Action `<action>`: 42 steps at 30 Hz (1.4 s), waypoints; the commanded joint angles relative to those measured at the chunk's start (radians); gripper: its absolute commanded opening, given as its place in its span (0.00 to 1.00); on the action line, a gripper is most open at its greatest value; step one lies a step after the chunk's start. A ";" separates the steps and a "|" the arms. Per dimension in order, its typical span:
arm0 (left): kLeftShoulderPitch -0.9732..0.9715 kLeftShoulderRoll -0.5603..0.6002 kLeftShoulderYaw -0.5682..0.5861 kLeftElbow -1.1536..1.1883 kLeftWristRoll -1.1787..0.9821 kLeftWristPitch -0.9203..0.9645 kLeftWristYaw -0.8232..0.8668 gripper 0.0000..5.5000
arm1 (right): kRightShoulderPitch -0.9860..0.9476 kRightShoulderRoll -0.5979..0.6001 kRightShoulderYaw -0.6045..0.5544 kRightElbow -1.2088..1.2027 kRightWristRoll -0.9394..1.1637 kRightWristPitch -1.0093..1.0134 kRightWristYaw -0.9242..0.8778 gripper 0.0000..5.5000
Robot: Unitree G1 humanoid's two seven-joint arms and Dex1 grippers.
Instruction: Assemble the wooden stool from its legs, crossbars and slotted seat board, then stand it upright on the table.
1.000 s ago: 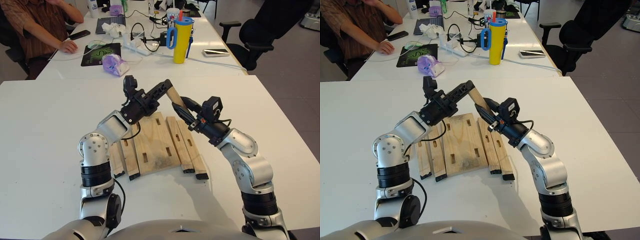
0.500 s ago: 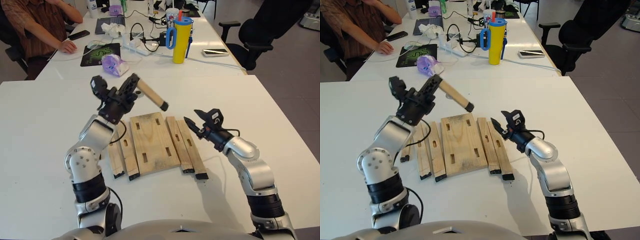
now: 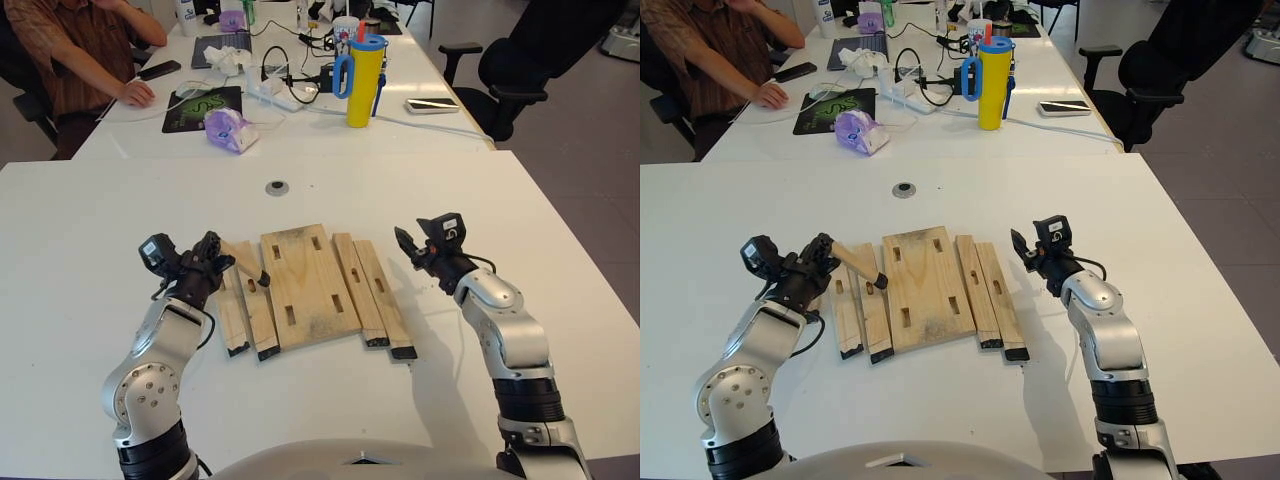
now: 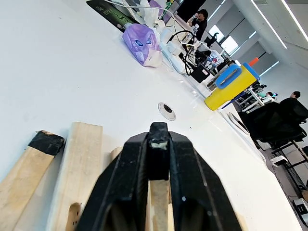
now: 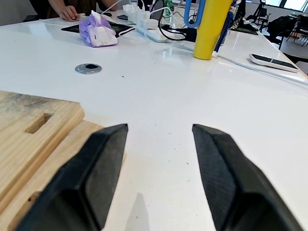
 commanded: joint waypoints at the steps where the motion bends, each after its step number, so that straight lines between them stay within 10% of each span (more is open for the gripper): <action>1: 0.034 -0.019 -0.011 -0.028 0.026 -0.025 0.022 0.08 | -0.017 0.003 0.008 0.011 0.000 0.018 0.008 0.45; 42: 0.097 -0.019 -0.080 -0.054 0.191 -0.061 -0.004 0.08 | 0.003 0.020 0.052 -0.008 -0.006 0.055 0.043 0.45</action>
